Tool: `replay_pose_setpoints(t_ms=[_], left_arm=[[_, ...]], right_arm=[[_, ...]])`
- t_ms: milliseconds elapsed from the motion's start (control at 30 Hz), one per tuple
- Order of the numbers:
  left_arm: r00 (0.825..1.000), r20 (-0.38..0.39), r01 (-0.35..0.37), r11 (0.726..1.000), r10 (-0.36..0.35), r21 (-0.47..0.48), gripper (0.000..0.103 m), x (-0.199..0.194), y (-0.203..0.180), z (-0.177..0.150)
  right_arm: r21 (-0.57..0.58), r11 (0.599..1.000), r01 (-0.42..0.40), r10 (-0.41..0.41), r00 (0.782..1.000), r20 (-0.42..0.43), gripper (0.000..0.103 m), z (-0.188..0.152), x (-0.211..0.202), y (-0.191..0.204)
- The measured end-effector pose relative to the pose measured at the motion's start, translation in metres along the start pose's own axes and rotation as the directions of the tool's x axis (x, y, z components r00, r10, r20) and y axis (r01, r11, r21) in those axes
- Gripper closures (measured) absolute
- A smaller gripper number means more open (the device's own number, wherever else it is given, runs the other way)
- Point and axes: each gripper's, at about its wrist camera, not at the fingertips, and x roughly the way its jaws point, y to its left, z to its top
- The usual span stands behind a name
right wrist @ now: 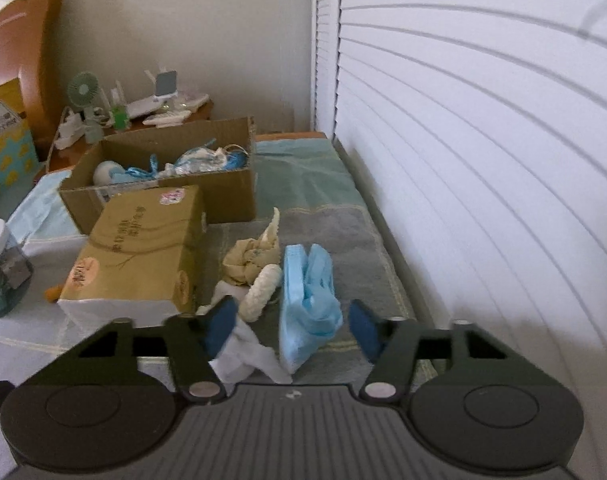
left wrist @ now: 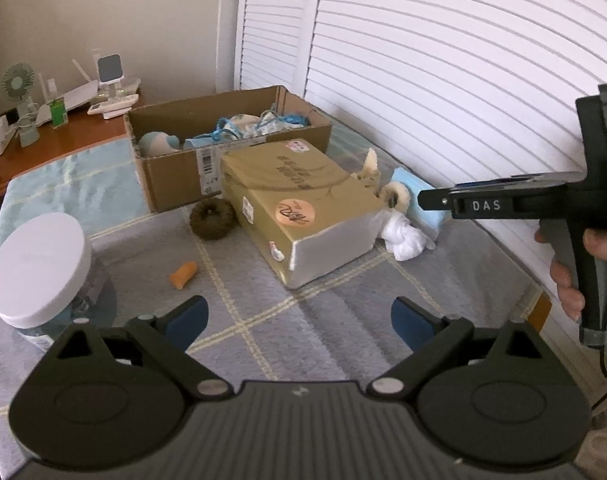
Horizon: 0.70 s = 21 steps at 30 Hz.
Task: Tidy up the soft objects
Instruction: 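Grasp the blue face mask on the blanket with the right tool, then grasp the white rolled sock with the left tool while the right tool holds the mask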
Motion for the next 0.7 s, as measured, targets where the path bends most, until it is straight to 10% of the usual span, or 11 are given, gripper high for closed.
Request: replay_pose_setpoints(t_ms=[300,700], left_arm=[[0.999,-0.026,0.023,1.0,-0.023,0.011,0.005,0.011,-0.004,0.001],[0.998,-0.048,0.045,0.999,-0.044,0.004,0.005,0.02,-0.004,0.001]], right_arm=[[-0.027,0.992,-0.126,0.126,0.992,0.009,0.052,0.005,-0.008,0.009],[-0.01,1.0,-0.001,0.0,0.999,-0.036,0.052,-0.002,0.014,-0.013]])
